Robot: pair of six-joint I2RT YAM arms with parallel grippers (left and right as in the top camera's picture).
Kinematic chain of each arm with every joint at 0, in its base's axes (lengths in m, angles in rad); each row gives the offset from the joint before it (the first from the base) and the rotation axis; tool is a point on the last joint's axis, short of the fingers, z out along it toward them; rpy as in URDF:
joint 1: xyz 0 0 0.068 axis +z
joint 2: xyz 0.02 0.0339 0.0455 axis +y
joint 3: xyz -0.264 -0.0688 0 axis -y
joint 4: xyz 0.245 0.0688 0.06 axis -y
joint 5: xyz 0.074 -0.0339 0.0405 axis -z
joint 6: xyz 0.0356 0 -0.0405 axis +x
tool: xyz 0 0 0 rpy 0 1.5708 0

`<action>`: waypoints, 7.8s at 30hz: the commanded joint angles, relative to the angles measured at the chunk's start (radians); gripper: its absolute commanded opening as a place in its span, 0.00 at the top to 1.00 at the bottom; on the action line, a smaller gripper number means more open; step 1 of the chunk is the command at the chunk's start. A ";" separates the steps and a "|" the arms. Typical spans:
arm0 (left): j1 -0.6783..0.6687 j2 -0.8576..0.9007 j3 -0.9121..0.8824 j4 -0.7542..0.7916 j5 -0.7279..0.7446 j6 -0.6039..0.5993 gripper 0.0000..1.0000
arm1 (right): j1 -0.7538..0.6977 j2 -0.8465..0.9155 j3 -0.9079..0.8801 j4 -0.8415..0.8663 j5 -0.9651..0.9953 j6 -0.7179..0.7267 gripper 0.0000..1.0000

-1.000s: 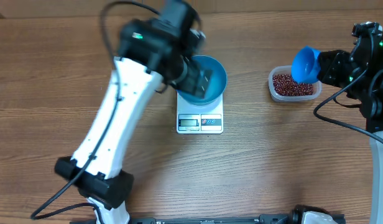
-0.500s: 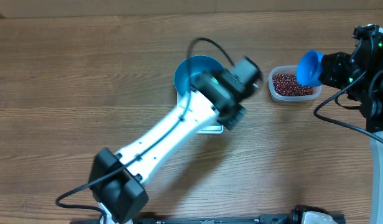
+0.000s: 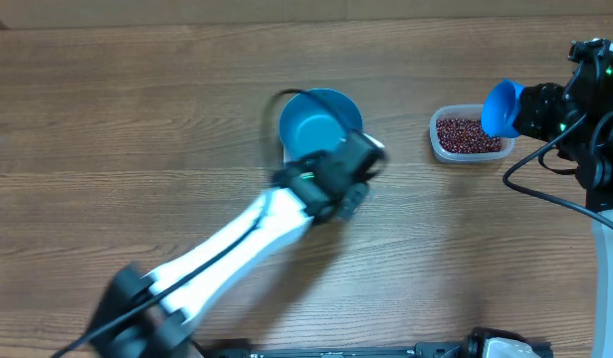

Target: Scoop item into bowl and weigh 150g on scale

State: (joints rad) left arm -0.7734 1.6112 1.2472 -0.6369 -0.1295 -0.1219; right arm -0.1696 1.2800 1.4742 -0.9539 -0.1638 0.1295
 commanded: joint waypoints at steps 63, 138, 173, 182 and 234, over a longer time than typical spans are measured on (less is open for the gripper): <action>0.081 0.119 -0.325 0.448 0.058 0.132 0.96 | -0.003 -0.010 0.025 -0.022 0.006 -0.001 0.96; 0.088 0.195 -0.330 0.510 0.017 0.100 0.96 | -0.003 -0.010 0.025 -0.051 0.036 0.000 0.96; 0.095 0.200 -0.330 0.507 0.026 0.098 0.96 | -0.003 -0.010 0.025 -0.051 0.036 0.000 0.96; 0.097 0.200 -0.330 0.516 0.050 0.200 0.96 | -0.003 -0.010 0.025 -0.039 0.036 0.000 0.96; 0.092 0.200 -0.325 0.522 0.037 0.213 0.96 | -0.003 -0.010 0.025 -0.032 0.036 0.000 0.96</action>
State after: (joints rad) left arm -0.6853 1.7893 0.9279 -0.1143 -0.0902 0.0631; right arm -0.1696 1.2800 1.4742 -0.9962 -0.1379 0.1307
